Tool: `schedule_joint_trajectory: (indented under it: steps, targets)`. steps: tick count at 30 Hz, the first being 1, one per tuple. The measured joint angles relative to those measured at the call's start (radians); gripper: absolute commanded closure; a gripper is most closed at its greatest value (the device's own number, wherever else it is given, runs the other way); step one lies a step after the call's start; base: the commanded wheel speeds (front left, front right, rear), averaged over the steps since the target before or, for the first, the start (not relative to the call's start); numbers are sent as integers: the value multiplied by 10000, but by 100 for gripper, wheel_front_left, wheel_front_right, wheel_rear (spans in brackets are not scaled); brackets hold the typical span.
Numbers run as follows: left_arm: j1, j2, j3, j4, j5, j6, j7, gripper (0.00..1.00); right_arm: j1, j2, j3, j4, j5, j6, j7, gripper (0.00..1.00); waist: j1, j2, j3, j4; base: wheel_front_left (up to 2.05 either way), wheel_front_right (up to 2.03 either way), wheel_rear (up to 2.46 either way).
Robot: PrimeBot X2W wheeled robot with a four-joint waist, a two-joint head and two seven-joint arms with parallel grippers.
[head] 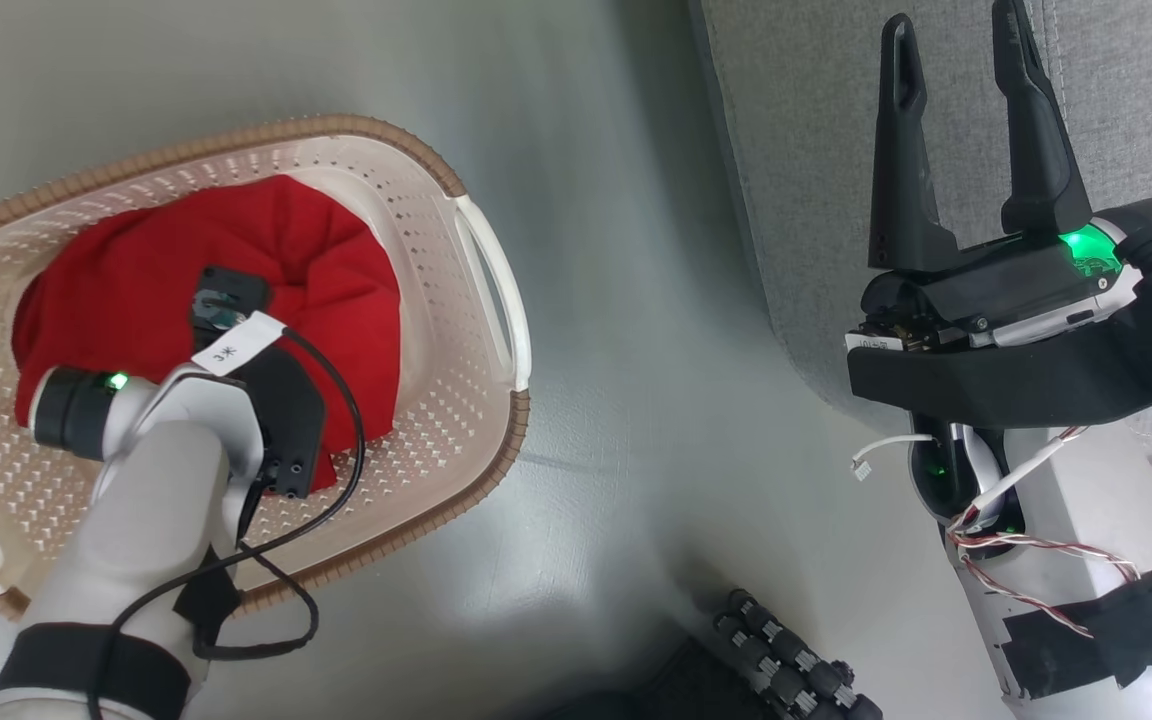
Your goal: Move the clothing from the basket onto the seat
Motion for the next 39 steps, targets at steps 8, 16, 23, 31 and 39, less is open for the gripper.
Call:
schedule_joint_trajectory:
  steps: [8, 16, 23, 31, 39]
  targets:
    - [-35, -397, 29, 215, -105, -107, -320, 100, -36, -61, 0, 234, -61, 46, -58, 0, 0, -2, -311, 225, 0, 0, 0]
    - [41, -757, 366, 355, -631, -165, -1062, 100, -53, -355, 61, 548, -297, 219, -86, 0, -1, -2, -840, 616, 0, 0, 0]
    - [477, -963, 754, 447, -1147, -178, -1977, 100, -54, -596, 169, 961, -546, 309, -86, 0, -1, -2, -1579, 1119, 0, 0, 0]
    - [925, -1145, 930, 454, -1363, -351, -2888, 100, -21, -784, 136, 1383, -573, 318, -86, 0, -1, -2, -2466, 1650, 0, 0, 0]
    - [1333, -1220, 1001, 454, -1680, -443, -3639, 100, 369, -894, 17, 1969, -539, 318, -86, 0, -1, -2, -3485, 2132, 0, 0, 0]
